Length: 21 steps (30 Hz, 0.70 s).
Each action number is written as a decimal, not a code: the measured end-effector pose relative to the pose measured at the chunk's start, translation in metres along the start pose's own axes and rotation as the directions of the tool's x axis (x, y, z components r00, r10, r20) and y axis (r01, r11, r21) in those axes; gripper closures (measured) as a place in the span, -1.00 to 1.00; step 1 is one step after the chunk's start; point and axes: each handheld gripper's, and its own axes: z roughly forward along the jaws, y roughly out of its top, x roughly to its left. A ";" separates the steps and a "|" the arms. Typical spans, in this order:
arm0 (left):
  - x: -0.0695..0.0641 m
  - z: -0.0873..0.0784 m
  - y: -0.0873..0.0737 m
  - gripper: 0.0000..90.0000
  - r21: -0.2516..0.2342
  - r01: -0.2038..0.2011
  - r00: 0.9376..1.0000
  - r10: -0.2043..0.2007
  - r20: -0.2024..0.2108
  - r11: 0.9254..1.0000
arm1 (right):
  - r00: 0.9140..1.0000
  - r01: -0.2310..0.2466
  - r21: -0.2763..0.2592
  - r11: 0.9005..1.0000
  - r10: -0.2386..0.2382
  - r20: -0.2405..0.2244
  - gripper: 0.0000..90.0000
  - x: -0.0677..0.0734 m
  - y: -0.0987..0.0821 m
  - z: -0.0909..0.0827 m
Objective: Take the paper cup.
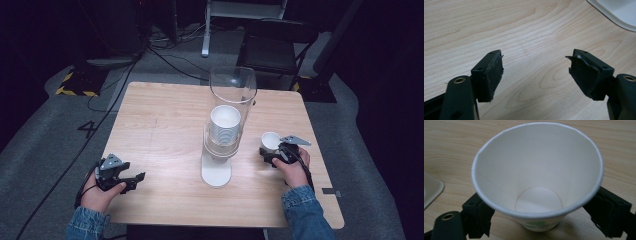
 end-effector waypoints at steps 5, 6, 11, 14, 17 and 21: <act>0.000 0.002 0.001 -0.41 0.004 0.000 1.000 0.000 0.005 1.000 | 1.000 0.021 -0.003 1.000 -0.021 -0.013 -0.65 -0.001 -0.002 -0.015; 0.000 0.003 0.001 -0.41 0.007 -0.003 1.000 0.003 0.006 1.000 | 1.000 0.020 -0.007 1.000 -0.020 -0.008 -0.65 -0.002 -0.002 -0.019; -0.003 0.004 0.003 -0.41 0.010 -0.010 1.000 0.010 0.018 1.000 | 1.000 0.013 -0.044 0.999 -0.014 -0.014 -0.65 -0.003 -0.002 -0.040; -0.002 0.003 0.004 -0.41 0.014 -0.021 1.000 0.020 0.019 1.000 | 0.999 0.032 -0.061 0.998 -0.034 -0.031 -0.65 -0.002 -0.002 -0.052; -0.004 0.002 0.003 -0.41 0.015 -0.021 1.000 0.021 0.022 1.000 | 0.998 0.042 -0.074 0.996 -0.046 -0.053 -0.65 0.000 -0.001 -0.063; -0.007 0.003 0.003 -0.41 0.025 -0.026 0.999 0.026 0.030 0.999 | 0.995 0.059 -0.081 0.995 -0.066 -0.080 -0.63 0.007 -0.002 -0.071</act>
